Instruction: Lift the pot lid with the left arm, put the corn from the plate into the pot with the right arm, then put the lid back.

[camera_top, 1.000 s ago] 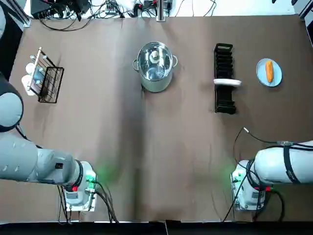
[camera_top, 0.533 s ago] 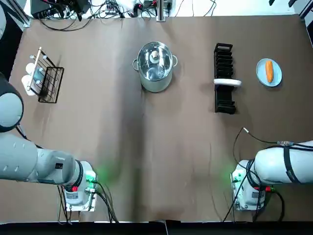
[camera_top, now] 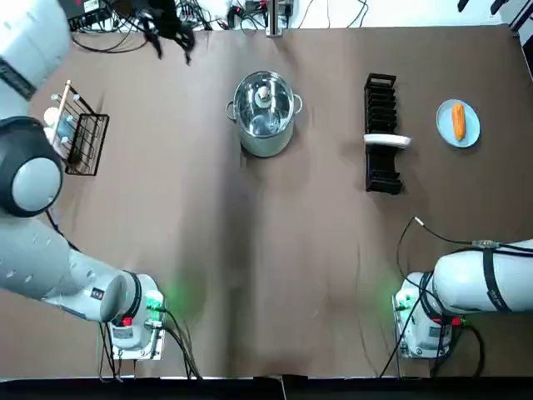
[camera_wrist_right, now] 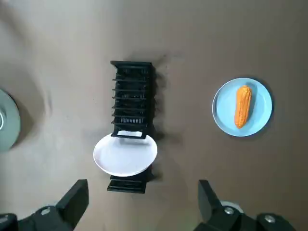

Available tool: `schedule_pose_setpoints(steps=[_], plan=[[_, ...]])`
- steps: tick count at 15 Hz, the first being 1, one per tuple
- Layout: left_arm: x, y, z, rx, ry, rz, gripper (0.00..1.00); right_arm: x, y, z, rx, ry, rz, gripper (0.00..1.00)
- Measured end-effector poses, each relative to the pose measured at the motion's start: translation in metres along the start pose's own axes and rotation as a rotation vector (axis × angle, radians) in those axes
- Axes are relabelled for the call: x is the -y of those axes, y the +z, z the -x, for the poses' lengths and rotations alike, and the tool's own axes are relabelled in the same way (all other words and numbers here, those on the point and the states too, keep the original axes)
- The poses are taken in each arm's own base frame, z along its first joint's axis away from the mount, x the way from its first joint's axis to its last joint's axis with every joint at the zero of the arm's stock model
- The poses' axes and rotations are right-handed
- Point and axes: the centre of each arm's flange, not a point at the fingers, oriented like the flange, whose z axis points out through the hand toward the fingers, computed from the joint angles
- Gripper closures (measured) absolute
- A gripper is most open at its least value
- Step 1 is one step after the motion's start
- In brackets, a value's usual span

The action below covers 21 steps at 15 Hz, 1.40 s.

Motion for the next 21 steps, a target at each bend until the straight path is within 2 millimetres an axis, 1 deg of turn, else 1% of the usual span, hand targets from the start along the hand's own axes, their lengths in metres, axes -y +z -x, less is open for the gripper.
schedule_pose_setpoints(steps=[1,3,5,7,8,10,12,13,15,17,18,21], plan=[[-0.020,0.011,-0.006,-0.006,0.011,-0.001,0.00,0.000,0.001,0.000,0.001,0.001,0.000,0.00],[-0.052,0.026,-0.015,-0.031,0.028,0.002,0.00,-0.001,0.004,-0.001,0.000,0.001,0.000,0.00],[-0.072,0.030,-0.020,-0.075,0.005,0.015,0.00,-0.001,0.010,-0.002,0.000,0.002,0.000,0.00],[-0.082,0.027,-0.028,-0.138,-0.033,0.042,0.00,-0.002,0.016,-0.003,0.003,0.003,0.000,0.00],[-0.099,0.032,-0.032,-0.157,-0.080,0.105,0.00,-0.002,0.018,-0.003,0.000,0.003,0.000,0.00],[-0.134,0.049,-0.038,-0.178,-0.132,0.142,0.00,-0.002,0.020,-0.004,-0.003,0.004,0.000,0.00],[-0.168,0.075,-0.047,-0.205,-0.184,0.176,0.00,-0.002,0.025,-0.005,-0.003,0.004,0.000,0.00],[-0.180,0.088,-0.052,-0.216,-0.215,0.192,0.00,-0.002,0.026,-0.005,-0.003,0.004,0.000,0.00],[-0.193,0.112,-0.064,-0.224,-0.262,0.213,0.00,-0.002,0.029,-0.005,-0.003,0.005,0.000,0.00],[-0.198,0.131,-0.071,-0.220,-0.265,0.199,0.00,-0.003,0.036,-0.006,-0.003,0.005,0.000,0.00],[-0.201,0.137,-0.074,-0.219,-0.267,0.192,0.00,-0.003,0.039,-0.007,-0.004,0.005,0.000,0.00],[-0.213,0.143,-0.082,-0.222,-0.292,0.196,0.00,-0.004,0.047,-0.007,0.003,0.007,0.000,0.00]])
